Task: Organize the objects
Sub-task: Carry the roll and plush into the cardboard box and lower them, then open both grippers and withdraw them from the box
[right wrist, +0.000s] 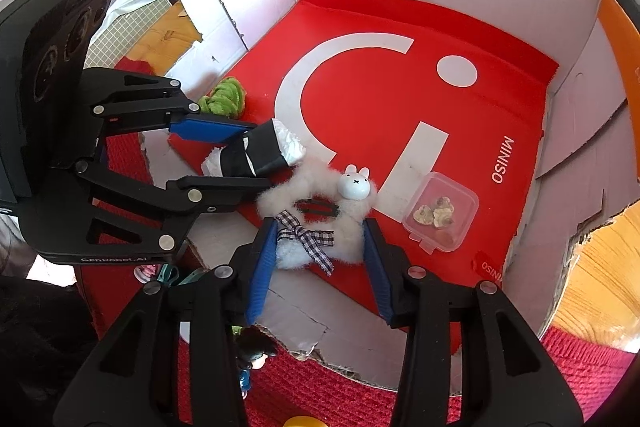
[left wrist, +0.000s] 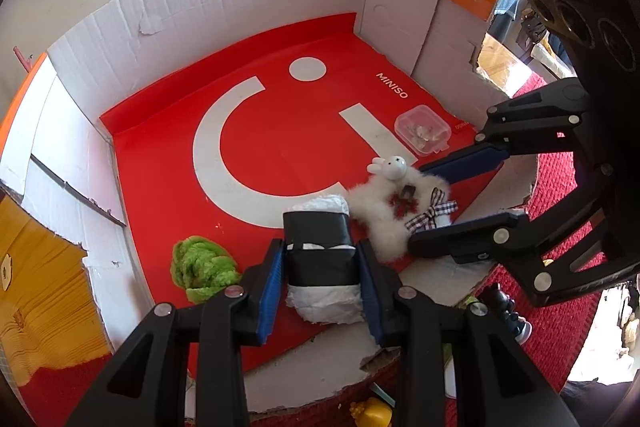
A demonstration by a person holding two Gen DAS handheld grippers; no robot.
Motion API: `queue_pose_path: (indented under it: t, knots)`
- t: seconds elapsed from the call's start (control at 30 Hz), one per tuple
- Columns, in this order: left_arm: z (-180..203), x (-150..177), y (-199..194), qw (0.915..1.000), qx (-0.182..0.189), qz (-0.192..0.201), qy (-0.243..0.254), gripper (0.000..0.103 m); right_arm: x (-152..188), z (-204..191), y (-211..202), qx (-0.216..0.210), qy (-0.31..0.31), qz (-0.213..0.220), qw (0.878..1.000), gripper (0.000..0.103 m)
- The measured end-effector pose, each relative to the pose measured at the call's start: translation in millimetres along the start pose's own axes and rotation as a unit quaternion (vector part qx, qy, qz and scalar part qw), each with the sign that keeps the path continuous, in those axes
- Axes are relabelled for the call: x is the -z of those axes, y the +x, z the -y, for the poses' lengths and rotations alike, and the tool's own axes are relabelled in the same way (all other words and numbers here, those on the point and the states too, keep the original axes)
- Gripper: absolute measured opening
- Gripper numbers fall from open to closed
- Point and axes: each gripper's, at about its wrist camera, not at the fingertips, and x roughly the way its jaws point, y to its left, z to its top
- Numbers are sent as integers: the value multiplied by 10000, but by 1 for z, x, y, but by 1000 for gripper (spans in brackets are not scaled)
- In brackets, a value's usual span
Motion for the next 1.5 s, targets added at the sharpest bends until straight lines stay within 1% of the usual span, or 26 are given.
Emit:
queue_pose_path:
  t: [0.1, 0.23, 0.3, 0.47, 0.6, 0.63, 0.7, 0.97, 1.0, 1.17, 1.27, 1.4, 1.47, 1.5]
  knots:
    - [0, 1, 0, 10000, 4, -4, 0, 38, 1, 0, -2, 35, 0, 0, 10000, 44]
    - [1, 2, -1, 10000, 22, -13, -15, 43, 1, 1, -5, 55, -9, -6, 10000, 45]
    - [1, 2, -2, 10000, 21, -12, -17, 44, 0, 0, -6, 55, -10, -9, 10000, 45]
    - [1, 4, -3, 10000, 30, -9, -23, 45, -2, 0, -7, 79, -17, -8, 10000, 47]
    - [0, 5, -5, 10000, 28, -7, -37, 46, -3, 0, -9, 104, -19, -5, 9999, 47]
    - [0, 5, -5, 10000, 27, 3, -45, 46, -2, -5, -3, 108, -19, -4, 9999, 47]
    - [1, 5, -6, 10000, 23, 19, -53, 46, -3, -5, -3, 118, -18, 0, 9999, 47]
    - [0, 4, -8, 10000, 36, 51, -62, 47, -4, -4, -7, 144, -26, 17, 9999, 48]
    - [1, 4, -9, 10000, 40, 57, -57, 47, -4, -12, -2, 155, -29, 23, 9999, 48]
    - [1, 3, -12, 9999, 46, 101, -74, 48, -5, -13, -6, 193, -45, 40, 9998, 48]
    - [0, 2, -14, 9999, 46, 135, -93, 49, -6, -13, -10, 201, -19, 94, 9998, 48]
    - [-1, 2, -20, 9996, 64, 226, -154, 49, -8, -14, -21, 274, 21, 300, 9992, 48]
    - [-2, 3, -26, 9992, 96, 321, -204, 50, -6, -16, -26, 270, 16, 380, 9989, 48]
    - [-2, 2, -28, 9991, 106, 352, -219, 53, -6, -18, -30, 305, -4, 436, 9986, 48]
